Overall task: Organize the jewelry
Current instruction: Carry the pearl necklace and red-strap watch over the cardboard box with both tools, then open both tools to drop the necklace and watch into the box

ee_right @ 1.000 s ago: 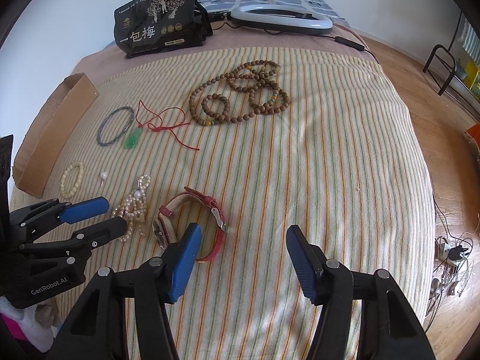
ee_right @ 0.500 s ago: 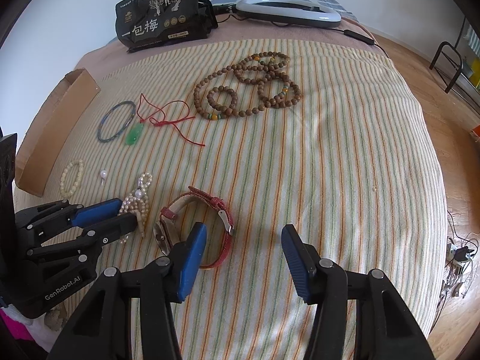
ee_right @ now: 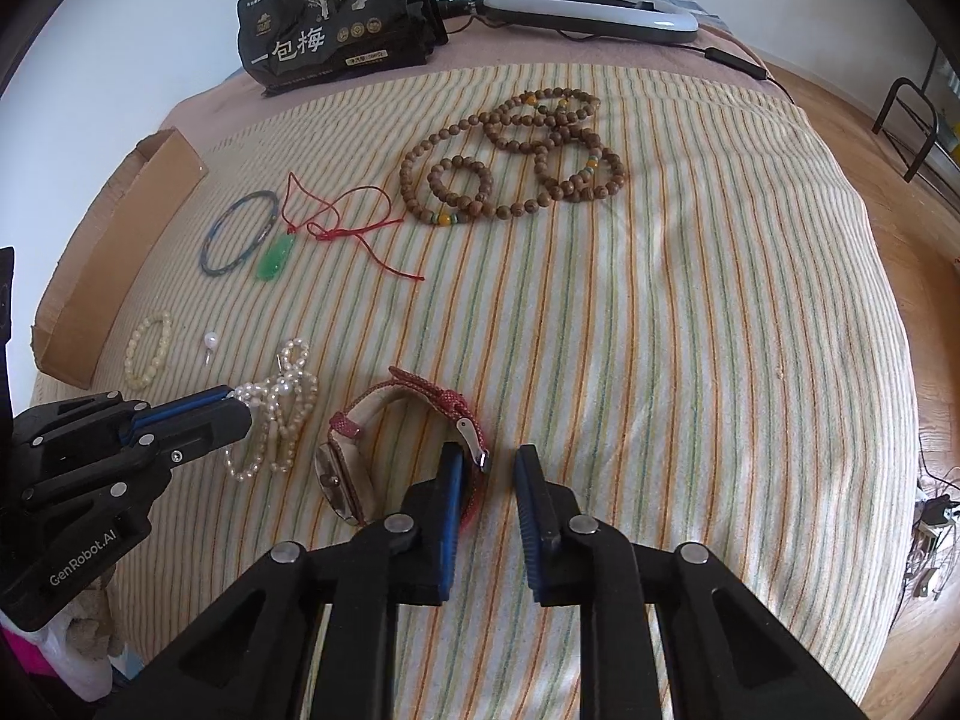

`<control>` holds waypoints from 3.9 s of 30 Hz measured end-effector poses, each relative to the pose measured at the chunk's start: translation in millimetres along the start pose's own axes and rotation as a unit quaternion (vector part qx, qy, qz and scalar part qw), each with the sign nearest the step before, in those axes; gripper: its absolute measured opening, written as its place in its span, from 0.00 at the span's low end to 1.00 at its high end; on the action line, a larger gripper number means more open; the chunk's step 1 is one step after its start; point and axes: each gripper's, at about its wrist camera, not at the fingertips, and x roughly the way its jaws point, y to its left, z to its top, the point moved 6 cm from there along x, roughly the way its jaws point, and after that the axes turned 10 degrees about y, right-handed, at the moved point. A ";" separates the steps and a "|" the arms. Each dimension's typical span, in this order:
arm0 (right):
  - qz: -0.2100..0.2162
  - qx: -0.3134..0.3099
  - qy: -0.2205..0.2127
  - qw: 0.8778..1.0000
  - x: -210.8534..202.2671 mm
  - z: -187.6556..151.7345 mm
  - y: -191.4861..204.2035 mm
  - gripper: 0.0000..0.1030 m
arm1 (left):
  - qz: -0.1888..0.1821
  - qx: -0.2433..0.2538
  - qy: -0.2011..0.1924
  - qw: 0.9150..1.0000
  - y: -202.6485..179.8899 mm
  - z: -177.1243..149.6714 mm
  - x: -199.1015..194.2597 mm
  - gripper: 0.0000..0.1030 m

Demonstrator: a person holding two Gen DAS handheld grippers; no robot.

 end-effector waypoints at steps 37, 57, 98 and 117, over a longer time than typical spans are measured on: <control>0.000 -0.027 -0.100 0.995 -81.4 11.5 39.0 0.05 | -0.012 -0.029 -0.156 0.987 49.5 39.0 -183.0 0.02; 0.037 -0.105 -0.129 0.985 -105.5 52.4 151.4 0.05 | 0.060 -0.092 -0.212 0.971 164.3 18.2 -260.4 0.02; 0.068 -0.182 -0.086 0.977 -13.5 140.0 333.4 0.06 | 0.102 -0.168 -0.140 0.970 302.0 -35.9 -226.4 0.02; 0.062 -0.182 -0.068 0.979 16.4 146.0 339.4 0.15 | 0.120 -0.153 -0.097 0.976 306.6 -34.4 -189.6 0.02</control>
